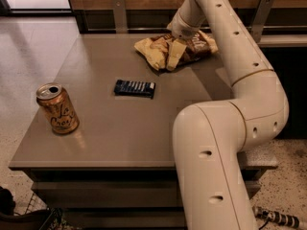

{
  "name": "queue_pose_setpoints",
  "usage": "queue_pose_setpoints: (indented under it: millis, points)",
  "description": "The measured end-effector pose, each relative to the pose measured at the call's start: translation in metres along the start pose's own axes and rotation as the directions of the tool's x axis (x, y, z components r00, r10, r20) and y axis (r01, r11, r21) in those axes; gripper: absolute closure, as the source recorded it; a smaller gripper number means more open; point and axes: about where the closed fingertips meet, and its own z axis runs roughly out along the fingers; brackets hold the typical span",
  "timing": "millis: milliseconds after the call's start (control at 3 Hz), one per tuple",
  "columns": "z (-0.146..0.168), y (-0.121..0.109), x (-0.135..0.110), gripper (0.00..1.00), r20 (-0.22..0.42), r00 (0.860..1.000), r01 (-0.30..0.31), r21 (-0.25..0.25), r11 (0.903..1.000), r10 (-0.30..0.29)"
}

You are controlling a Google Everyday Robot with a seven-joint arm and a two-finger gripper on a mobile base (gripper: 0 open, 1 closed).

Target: Move brown chip bag near orange can

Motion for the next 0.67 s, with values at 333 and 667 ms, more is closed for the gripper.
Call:
queue_pose_setpoints:
  millis: [333,667]
  points:
    - [0.0051,-0.0017,-0.0005,0.32,0.001,1.0,-0.001,0.003,1.0,0.001]
    - [0.0051,-0.0026,-0.0022,0.64,0.003,1.0,0.0,0.004,1.0,0.0]
